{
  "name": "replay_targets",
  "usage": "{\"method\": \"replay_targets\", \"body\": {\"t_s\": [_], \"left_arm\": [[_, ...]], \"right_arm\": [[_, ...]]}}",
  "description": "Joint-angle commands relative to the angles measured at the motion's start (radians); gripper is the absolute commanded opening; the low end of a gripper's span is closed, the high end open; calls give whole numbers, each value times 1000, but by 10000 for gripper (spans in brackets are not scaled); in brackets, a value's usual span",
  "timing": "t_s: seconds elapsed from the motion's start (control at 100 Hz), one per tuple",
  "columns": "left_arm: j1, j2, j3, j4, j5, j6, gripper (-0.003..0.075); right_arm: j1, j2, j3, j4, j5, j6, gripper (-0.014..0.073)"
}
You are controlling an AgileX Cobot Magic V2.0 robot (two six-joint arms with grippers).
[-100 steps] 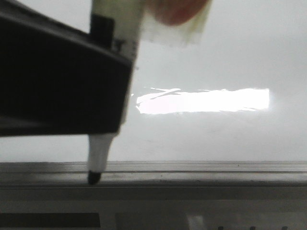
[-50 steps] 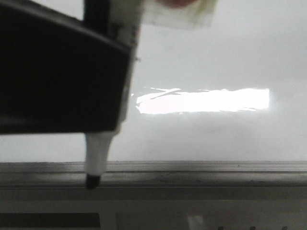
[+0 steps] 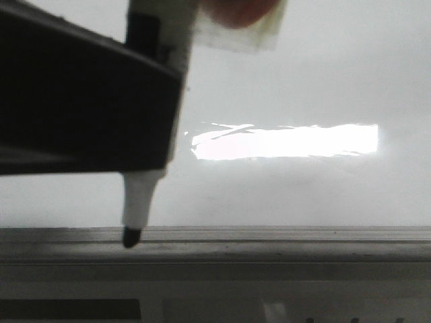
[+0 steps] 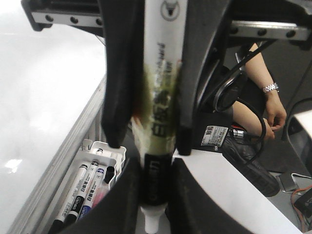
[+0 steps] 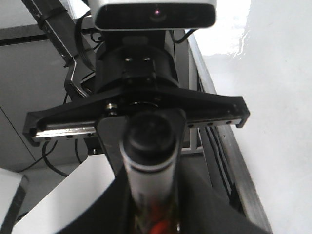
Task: Write number 6 on whiteboard
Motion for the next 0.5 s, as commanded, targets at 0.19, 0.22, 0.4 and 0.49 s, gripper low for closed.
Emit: {"method": "replay_targets", "body": {"t_s": [0.19,0.22,0.4,0.49], "left_arm": [[-5,-43,-38,-87,43,-127,339],[-5,-56,-40,-87,31,-135,397],[-5,-225,-45,-87,-192,-144,408],[-5,-350,-45,-87,-422,-169,343]], "right_arm": [[-6,-89,-32,18,-154,-58,-62],[-6,-106,-32,-10,-168,-58,-62],[-1,-240,9,-87,-342,-58,-60],[9,-293,40,-87,-500,-58,-60]]}}
